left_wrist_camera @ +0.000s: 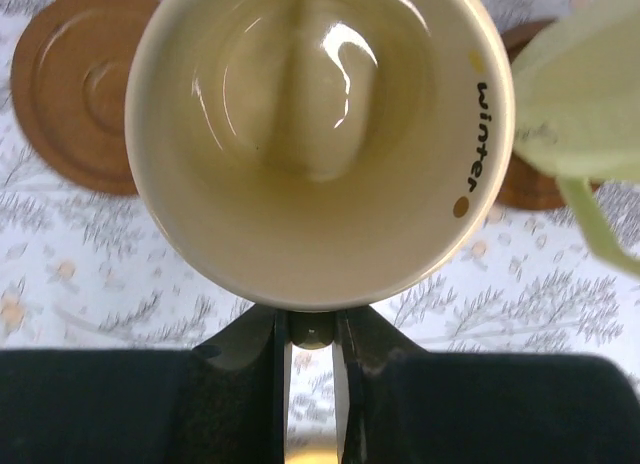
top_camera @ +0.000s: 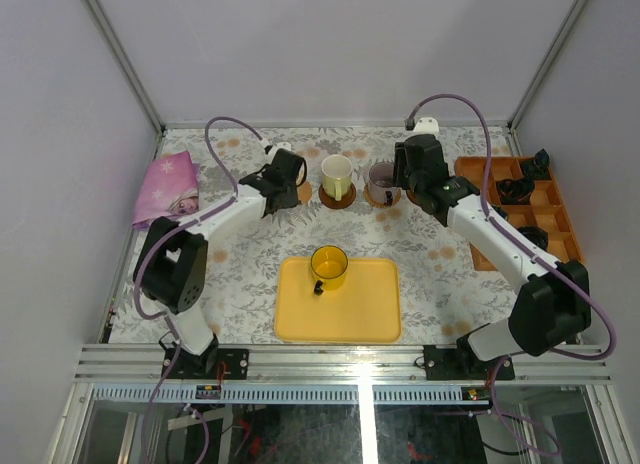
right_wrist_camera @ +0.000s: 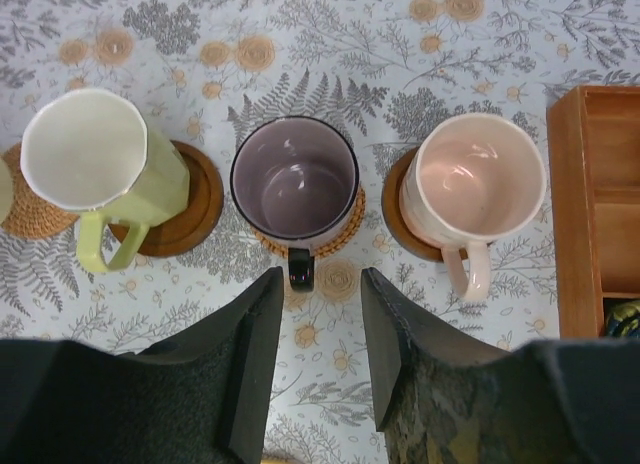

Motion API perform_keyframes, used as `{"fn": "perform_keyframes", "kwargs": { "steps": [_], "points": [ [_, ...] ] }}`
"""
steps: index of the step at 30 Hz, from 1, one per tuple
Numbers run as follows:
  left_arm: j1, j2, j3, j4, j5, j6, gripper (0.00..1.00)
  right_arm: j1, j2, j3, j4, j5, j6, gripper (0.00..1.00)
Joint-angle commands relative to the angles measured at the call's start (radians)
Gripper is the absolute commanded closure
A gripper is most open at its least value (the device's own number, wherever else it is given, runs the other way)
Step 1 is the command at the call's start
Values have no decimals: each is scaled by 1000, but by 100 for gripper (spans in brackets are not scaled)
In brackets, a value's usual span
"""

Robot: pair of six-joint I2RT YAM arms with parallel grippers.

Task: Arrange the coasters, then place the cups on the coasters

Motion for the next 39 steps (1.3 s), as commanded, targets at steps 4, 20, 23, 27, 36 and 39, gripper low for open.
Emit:
{"fn": "perform_keyframes", "kwargs": {
  "steps": [4, 20, 23, 27, 36, 39],
  "points": [
    [107, 116, 187, 125, 125, 61, 100, -35, 32, 91, 35, -35, 13, 58],
    [151, 149, 255, 56, 239, 104, 100, -37, 89, 134, 18, -54, 35, 60],
    [143, 126, 231, 38, 236, 110, 100, -36, 95, 138, 20, -70, 40, 60],
    [129, 110, 208, 22, 233, 117, 100, -36, 106, 143, 24, -86, 43, 60],
    [86, 135, 220, -12, 219, 131, 100, -37, 110, 138, 26, -107, 48, 60],
    [86, 140, 222, -17, 214, 131, 100, -38, 105, 131, 23, -107, 50, 60]
  ]
}}
